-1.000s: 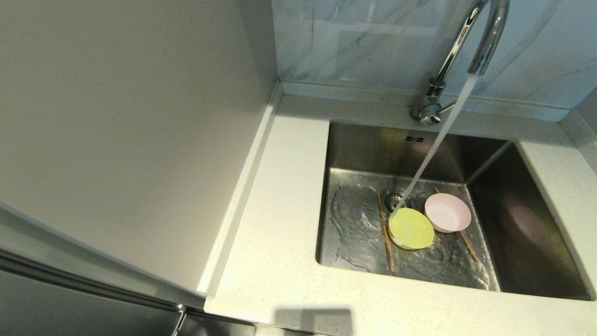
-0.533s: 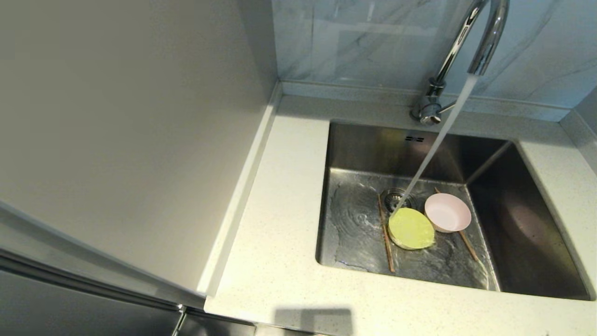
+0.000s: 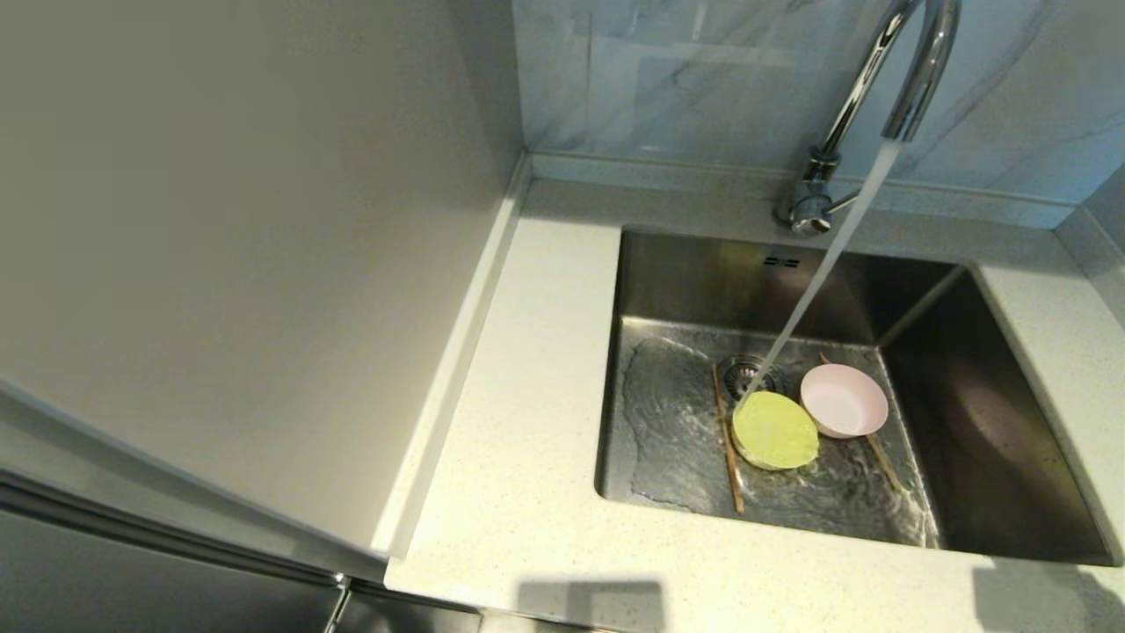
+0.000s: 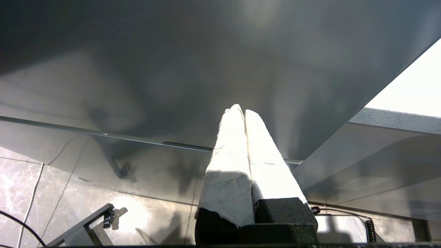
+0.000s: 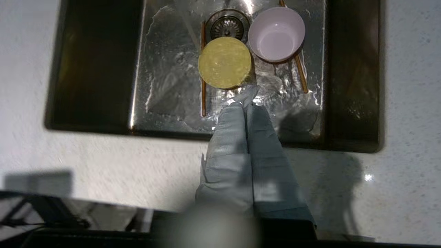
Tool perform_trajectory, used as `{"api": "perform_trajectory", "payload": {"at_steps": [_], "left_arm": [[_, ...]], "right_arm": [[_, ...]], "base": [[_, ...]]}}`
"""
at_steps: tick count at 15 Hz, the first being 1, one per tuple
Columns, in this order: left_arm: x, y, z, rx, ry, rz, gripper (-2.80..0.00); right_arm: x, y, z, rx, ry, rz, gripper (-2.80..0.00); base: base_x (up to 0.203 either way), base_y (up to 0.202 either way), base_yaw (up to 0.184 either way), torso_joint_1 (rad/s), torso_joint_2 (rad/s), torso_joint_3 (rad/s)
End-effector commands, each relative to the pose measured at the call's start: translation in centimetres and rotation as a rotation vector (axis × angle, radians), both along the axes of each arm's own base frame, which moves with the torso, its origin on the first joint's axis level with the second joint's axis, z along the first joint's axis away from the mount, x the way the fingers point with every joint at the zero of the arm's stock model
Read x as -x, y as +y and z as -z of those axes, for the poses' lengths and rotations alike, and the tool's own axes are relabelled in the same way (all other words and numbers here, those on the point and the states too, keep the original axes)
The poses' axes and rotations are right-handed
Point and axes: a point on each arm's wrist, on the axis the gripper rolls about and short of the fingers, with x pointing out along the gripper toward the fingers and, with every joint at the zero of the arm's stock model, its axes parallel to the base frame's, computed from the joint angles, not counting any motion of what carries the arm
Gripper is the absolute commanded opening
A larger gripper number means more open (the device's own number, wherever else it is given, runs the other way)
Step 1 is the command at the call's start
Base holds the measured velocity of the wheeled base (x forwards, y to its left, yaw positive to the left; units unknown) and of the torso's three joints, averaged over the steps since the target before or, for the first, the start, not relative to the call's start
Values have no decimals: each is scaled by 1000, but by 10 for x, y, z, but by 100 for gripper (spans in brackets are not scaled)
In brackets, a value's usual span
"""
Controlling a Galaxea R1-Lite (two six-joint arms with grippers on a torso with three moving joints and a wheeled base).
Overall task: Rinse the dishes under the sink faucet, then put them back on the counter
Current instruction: Turn off the faucet
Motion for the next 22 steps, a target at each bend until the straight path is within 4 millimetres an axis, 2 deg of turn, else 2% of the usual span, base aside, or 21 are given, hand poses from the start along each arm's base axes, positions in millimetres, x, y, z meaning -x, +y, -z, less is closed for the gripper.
{"api": "perform_trajectory", "payload": {"at_steps": [1, 3, 6, 11, 14, 17, 22], "left_arm": [[0, 0, 0, 0, -4, -1, -280], [0, 0, 0, 0, -4, -1, -280], [0, 0, 0, 0, -4, -1, -280], [0, 0, 0, 0, -4, -1, -280], [0, 0, 0, 0, -4, -1, -280], [0, 0, 0, 0, -4, -1, -280], [0, 0, 0, 0, -4, -1, -280]], "right_arm": [[-53, -7, -23, -66, 112, 63, -280], [-82, -26, -34, -126, 147, 137, -280], [-128, -58, -37, -232, 203, 164, -280], [-207, -117, -60, -501, 136, 169, -280], [-244, -141, -59, -685, 135, 147, -280], [-261, -157, -52, -824, 192, 73, -280], [-269, -155, -44, -973, 314, -81, -280]], "base": [[0, 0, 0, 0, 0, 0], [0, 0, 0, 0, 0, 0], [0, 0, 0, 0, 0, 0], [0, 0, 0, 0, 0, 0], [0, 0, 0, 0, 0, 0], [0, 0, 0, 0, 0, 0], [0, 0, 0, 0, 0, 0]]}}
